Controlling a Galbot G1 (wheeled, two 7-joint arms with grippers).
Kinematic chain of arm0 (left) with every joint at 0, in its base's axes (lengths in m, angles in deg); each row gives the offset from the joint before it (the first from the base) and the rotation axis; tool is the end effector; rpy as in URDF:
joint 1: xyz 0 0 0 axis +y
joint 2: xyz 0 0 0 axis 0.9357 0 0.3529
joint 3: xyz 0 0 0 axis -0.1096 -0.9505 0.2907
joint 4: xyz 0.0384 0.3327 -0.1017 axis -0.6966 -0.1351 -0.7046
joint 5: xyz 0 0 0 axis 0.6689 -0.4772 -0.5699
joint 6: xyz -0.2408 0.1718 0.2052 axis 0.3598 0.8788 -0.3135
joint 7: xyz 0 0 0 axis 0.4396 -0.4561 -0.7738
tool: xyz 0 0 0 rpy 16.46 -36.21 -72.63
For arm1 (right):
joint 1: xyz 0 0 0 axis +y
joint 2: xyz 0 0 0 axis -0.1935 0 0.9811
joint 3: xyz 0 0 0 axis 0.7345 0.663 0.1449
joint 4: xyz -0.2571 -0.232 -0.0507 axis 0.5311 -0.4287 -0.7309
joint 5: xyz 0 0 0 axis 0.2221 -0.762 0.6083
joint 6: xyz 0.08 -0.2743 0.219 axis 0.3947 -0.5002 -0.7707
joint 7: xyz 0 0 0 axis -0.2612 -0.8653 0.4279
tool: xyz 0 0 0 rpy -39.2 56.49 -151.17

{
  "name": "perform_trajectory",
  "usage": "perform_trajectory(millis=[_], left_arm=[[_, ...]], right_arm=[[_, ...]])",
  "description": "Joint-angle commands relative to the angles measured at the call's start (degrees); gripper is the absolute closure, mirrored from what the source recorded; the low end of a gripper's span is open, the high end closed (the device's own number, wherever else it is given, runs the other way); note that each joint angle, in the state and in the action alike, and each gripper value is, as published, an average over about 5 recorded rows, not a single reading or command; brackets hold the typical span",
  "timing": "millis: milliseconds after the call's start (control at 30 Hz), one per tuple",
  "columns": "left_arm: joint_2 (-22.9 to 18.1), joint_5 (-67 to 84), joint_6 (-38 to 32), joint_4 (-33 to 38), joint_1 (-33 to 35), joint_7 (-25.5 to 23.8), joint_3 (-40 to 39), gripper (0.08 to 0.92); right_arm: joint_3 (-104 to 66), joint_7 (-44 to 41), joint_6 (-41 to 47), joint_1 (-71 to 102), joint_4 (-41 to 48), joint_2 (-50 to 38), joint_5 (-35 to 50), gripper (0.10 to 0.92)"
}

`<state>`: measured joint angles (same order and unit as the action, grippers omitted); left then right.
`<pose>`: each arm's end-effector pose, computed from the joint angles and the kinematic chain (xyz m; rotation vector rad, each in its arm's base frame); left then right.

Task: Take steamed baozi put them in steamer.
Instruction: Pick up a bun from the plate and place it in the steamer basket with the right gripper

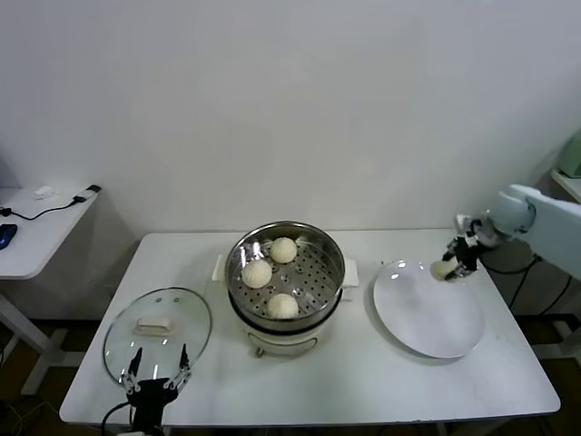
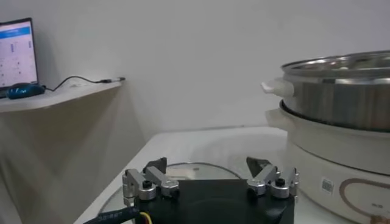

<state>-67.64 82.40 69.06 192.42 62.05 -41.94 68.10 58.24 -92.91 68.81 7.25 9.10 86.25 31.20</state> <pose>0.1145 0.0369 -0.3632 0.2495 -2.9047 -0.1486 0.5501 -0.2062 -0.0930 1.1664 -1.4997 1.2970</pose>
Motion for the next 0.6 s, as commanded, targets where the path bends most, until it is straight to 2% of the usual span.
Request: perform_trajectory(millis=[33, 133, 300, 400, 600], left_arm=[[0.43, 0.14, 0.04, 0.23, -0.09, -0.06, -0.23, 0.177], [0.70, 0.32, 0.05, 0.55, -0.12, -0.07, -0.38, 0.177], [0.83, 0.53, 0.03, 0.90, -0.01, 0.02, -0.59, 0.177], [0.72, 0.45, 0.05, 1.00, 0.10, 0.07, -0.92, 0.177], [0.39, 0.20, 0.07, 0.84, 0.18, 0.09, -1.20, 0.177]], right_arm=[[17.90, 2.01, 6.31, -32.28, -17.96, 7.37, 23.63, 0.542], [16.59, 4.99, 9.58, -34.81, -22.44, 12.07, 30.66, 0.542], [13.72, 11.14, 15.19, -32.29, -28.40, 17.86, 37.44, 0.541], [13.06, 14.40, 17.42, -28.05, -28.94, 20.55, 38.13, 0.541], [12.28, 18.45, 19.89, -17.11, -25.47, 22.73, 33.82, 0.541]])
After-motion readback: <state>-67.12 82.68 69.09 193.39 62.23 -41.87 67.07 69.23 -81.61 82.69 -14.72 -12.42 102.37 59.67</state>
